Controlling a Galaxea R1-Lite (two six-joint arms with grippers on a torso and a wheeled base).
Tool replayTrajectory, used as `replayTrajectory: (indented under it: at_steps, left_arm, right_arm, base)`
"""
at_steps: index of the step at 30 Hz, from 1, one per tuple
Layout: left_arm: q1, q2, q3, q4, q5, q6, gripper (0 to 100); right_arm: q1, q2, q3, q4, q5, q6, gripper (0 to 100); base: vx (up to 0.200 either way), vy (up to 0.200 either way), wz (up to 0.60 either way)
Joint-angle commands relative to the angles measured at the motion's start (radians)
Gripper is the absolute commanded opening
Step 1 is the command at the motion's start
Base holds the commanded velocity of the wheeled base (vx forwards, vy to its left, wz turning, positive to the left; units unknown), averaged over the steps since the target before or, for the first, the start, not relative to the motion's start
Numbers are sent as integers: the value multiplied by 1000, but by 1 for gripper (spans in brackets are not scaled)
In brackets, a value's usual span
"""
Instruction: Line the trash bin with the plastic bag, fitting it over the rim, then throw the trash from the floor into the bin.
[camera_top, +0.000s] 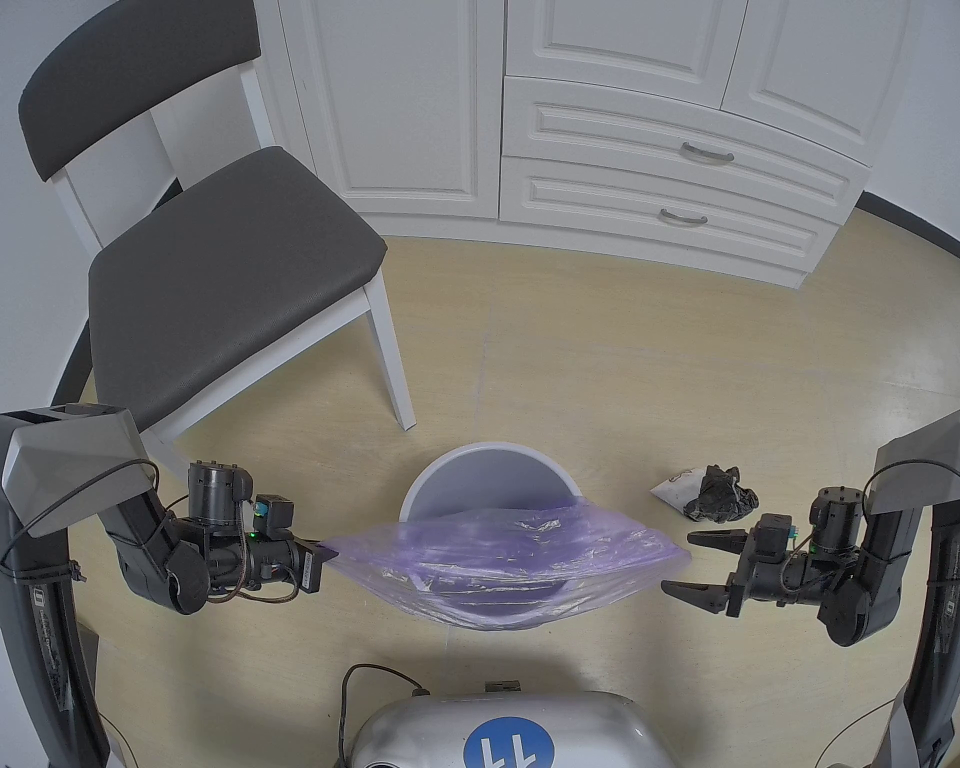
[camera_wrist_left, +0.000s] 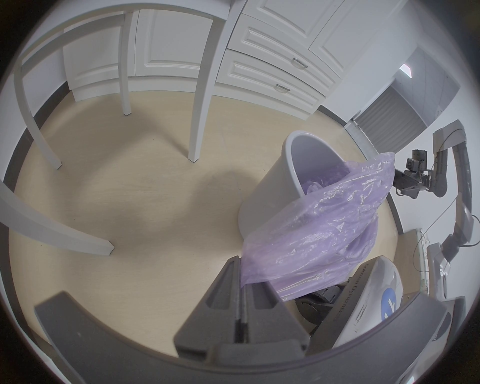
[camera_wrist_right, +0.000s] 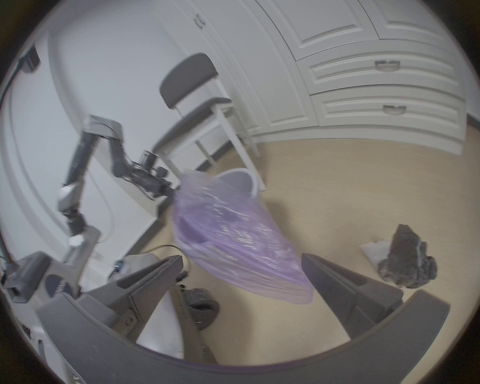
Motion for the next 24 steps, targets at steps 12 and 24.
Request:
replayTrajectory:
  at_steps: [12,24]
  left_arm:
    - [5,13,-37,12,8,-42,0]
    - [8,1,-25,-2,8,-57,0]
  right_arm:
    - [-242,57,-80,-17,361,150,100]
    - [423,-391,-182,216,-674,-67,100]
  base:
    - [0,0,0]
    - [0,0,0]
